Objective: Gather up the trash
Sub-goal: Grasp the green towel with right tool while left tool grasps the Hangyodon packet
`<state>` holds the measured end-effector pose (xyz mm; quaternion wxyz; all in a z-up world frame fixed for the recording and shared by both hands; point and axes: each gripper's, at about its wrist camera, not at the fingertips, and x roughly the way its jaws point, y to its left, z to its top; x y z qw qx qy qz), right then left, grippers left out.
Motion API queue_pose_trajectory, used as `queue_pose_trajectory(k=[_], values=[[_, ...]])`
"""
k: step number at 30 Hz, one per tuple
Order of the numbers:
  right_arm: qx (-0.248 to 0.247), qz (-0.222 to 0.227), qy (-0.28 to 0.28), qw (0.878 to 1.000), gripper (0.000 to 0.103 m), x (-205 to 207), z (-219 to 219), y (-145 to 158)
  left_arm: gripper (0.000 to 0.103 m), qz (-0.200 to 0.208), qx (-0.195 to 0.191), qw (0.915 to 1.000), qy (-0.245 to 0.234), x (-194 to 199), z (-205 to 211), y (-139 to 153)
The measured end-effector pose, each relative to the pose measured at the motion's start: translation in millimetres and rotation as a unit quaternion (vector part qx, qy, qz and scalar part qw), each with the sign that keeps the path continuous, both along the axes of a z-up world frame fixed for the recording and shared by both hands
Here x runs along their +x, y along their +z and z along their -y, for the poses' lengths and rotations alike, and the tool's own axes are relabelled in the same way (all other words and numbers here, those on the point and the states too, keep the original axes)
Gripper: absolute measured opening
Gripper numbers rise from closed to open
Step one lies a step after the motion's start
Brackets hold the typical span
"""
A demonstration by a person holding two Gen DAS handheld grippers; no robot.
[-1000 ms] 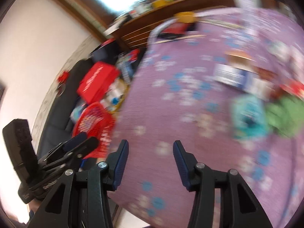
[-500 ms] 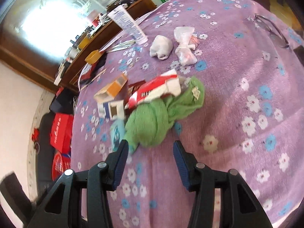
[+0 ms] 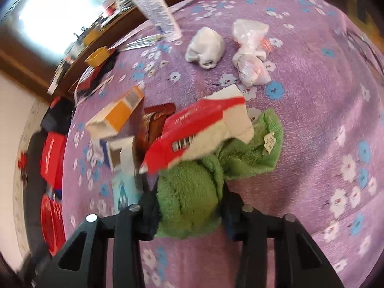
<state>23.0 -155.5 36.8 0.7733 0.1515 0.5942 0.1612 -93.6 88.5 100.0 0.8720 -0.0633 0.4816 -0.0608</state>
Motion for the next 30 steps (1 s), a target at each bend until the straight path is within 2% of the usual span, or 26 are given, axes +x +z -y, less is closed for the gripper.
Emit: queue_pose_trajectory(k=[11,15,20,23,26,30], values=[[-0.003,0.055,0.018,0.998,0.042,-71,51,47,0.075,-0.058,-0.029,0.9977,-0.021,67,52,-40],[-0.013,0.084,0.042,0.996,0.042,-82,54,59,0.075,-0.089,-0.025,0.9957,-0.014,94,68,-60],[-0.010,0.109,0.057,0.992,0.042,-91,63,68,0.075,-0.092,0.008,0.9957,-0.006,114,84,-74],[-0.011,0.122,0.065,0.990,0.042,-95,67,74,0.061,-0.094,0.016,0.9954,-0.005,120,87,-82],[-0.008,0.138,0.076,0.987,0.042,-98,66,80,0.055,-0.081,0.032,0.9962,-0.008,119,87,-83],[-0.003,0.148,0.090,0.985,0.042,-97,59,83,0.039,-0.065,0.039,0.9970,-0.009,108,84,-81]])
